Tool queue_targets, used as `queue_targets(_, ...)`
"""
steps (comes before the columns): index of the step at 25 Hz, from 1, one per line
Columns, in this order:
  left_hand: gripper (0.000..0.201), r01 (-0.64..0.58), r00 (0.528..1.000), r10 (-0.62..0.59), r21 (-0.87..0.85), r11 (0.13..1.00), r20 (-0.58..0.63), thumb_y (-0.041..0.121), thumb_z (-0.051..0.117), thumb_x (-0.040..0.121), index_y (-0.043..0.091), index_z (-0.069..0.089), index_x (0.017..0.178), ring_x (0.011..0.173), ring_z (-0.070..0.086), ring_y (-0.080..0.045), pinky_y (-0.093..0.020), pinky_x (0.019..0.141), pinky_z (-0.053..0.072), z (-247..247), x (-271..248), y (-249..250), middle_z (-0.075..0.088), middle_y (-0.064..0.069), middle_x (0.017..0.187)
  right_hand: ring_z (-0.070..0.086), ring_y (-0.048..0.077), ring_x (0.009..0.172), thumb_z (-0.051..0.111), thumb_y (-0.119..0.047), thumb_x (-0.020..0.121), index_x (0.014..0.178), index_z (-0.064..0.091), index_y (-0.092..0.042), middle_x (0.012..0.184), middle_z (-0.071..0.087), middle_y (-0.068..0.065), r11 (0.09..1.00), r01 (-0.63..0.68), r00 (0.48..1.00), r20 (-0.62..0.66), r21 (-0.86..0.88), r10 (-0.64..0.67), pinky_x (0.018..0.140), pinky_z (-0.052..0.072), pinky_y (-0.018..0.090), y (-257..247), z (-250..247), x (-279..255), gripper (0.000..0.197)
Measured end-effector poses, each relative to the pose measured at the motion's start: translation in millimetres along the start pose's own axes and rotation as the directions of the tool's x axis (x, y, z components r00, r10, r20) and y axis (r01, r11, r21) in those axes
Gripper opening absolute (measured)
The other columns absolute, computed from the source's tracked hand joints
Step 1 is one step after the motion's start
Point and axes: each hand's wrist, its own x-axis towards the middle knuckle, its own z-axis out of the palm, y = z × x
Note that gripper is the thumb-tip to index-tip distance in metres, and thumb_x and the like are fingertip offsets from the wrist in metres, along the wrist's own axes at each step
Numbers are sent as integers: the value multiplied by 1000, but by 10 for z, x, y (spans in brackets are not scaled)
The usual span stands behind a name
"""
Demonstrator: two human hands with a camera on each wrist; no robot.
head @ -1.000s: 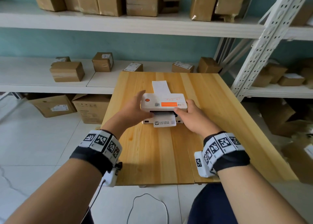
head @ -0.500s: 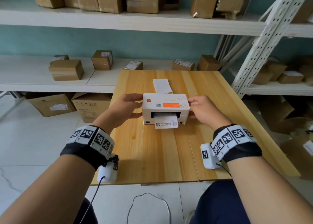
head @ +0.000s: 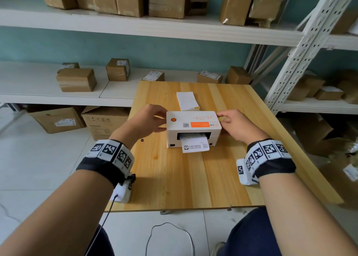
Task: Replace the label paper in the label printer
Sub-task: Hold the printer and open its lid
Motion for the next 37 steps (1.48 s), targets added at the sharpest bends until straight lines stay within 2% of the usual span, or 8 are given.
queue_targets(4, 43, -13, 999, 8, 137, 990, 34, -7, 53, 95, 13, 56, 133, 97, 63, -17, -15, 60, 55, -9, 40, 19, 60, 0, 116, 69, 21, 90, 47, -16, 103, 143, 53, -30, 99, 73, -3, 999, 24, 1000, 16, -46, -23, 78, 57, 38, -7, 7, -10, 42)
queue_targets(7, 45, -47, 998, 33, 247, 968, 61, -10, 55, 93, 12, 57, 133, 97, 62, -16, -12, 58, 53, 9, 54, 40, 61, -3, 122, 67, 22, 89, 46, -18, 104, 134, 58, -29, 104, 71, 3, 997, 21, 999, 26, -77, -19, 71, 54, 37, 14, -26, -25, 34)
queue_targets(12, 39, -16, 1000, 18, 268, 963, -4, -7, 57, 93, 10, 59, 128, 92, 62, -12, -11, 55, 52, 53, 20, 63, 61, 0, 117, 61, 19, 113, 53, -16, 101, 132, 63, -26, 131, 66, -3, 993, 82, 997, 13, -82, -81, 94, 52, 38, 91, -25, 11, 34)
queue_targets(17, 30, 4, 999, 3, 199, 980, -35, -2, 54, 96, 10, 63, 122, 81, 61, 1, -4, 53, 49, 75, -20, 42, 65, 3, 111, 53, 16, 131, 56, -13, 99, 143, 53, -31, 142, 59, -8, 989, 141, 990, -4, 46, -141, 108, 45, 45, 161, -33, -58, 48)
queue_targets(22, 30, 13, 999, -5, 209, 978, -36, 1, 53, 98, 11, 61, 124, 81, 62, 1, -7, 54, 51, 85, -13, 27, 64, 6, 109, 58, 14, 116, 61, -10, 95, 126, 63, -30, 128, 65, -6, 989, 150, 988, -46, -4, -150, 96, 51, 38, 146, -23, 25, 37)
queue_targets(26, 31, 18, 999, -10, 215, 976, -37, -2, 50, 99, 8, 59, 127, 90, 64, -13, -4, 46, 47, 97, -21, 50, 62, 3, 113, 62, 18, 108, 61, -7, 94, 117, 65, -25, 120, 67, -2, 989, 151, 985, -83, -6, -151, 91, 53, 38, 106, -11, 50, 30)
queue_targets(33, 33, -9, 999, 21, 319, 948, -35, 2, 51, 99, 7, 58, 131, 85, 59, -11, -3, 38, 41, 110, -13, 75, 64, -5, 128, 58, 12, 105, 60, -5, 95, 125, 66, -24, 128, 67, -1, 984, 174, 980, -100, 37, -170, 91, 49, 32, 156, 0, 33, 36)
queue_targets(37, 34, -14, 999, 27, 361, 932, -30, 3, 51, 99, 9, 58, 132, 81, 59, -8, -6, 39, 43, 121, -12, 71, 64, -3, 128, 59, 16, 107, 63, -11, 95, 133, 61, -27, 136, 63, -1, 982, 174, 984, -14, -67, -175, 87, 48, 31, 119, -65, 17, 41)
